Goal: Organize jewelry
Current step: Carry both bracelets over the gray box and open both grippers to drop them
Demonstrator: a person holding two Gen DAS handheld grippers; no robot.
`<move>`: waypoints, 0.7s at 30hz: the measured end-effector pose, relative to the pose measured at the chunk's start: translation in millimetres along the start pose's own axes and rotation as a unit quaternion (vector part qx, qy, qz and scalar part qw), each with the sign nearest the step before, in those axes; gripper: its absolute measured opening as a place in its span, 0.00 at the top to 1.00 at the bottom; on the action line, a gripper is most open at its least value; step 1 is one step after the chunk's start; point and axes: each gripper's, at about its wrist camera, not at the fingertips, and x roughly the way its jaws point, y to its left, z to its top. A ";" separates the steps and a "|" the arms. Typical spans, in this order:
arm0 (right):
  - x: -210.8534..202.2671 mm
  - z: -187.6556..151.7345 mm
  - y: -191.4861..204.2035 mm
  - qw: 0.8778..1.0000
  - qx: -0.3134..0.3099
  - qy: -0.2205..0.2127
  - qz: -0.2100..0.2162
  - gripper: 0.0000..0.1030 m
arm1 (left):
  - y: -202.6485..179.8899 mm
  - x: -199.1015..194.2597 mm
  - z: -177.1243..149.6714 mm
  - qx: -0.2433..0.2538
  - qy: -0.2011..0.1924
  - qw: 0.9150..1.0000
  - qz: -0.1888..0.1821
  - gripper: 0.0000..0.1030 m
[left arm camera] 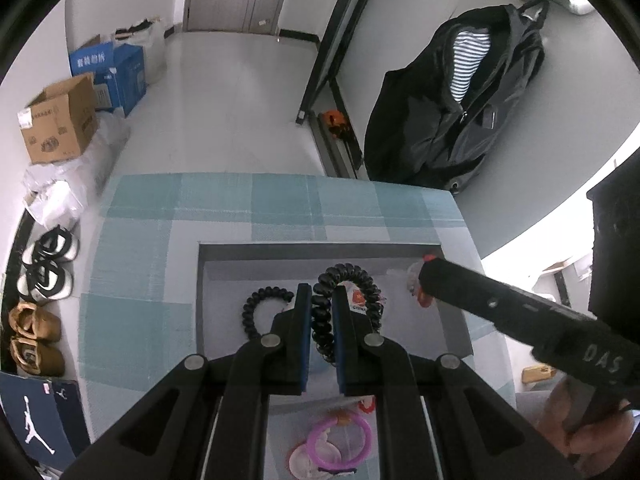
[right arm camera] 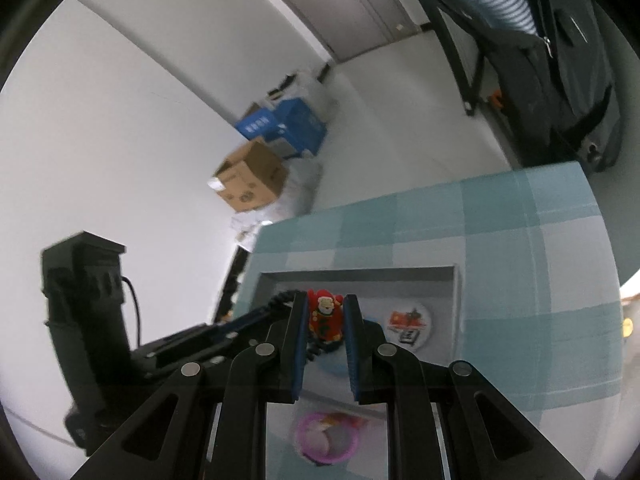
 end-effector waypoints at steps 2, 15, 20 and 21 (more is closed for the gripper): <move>4.7 -0.3 -4.6 1.000 0.007 0.007 -0.007 0.85 | 1.3 5.2 1.0 -0.003 0.007 1.000 -0.004 0.95; 10.8 -2.6 -16.7 0.999 0.028 0.015 -0.015 0.84 | 5.0 11.0 -0.3 -0.014 0.015 1.000 -0.012 0.95; 9.0 -5.6 -16.2 0.999 0.022 0.011 -0.025 0.78 | 4.7 14.9 1.0 -0.023 0.024 0.999 -0.009 0.89; 7.7 -6.0 -16.1 0.999 0.020 0.007 -0.030 0.71 | 5.2 15.4 0.9 -0.025 0.028 0.999 -0.005 0.80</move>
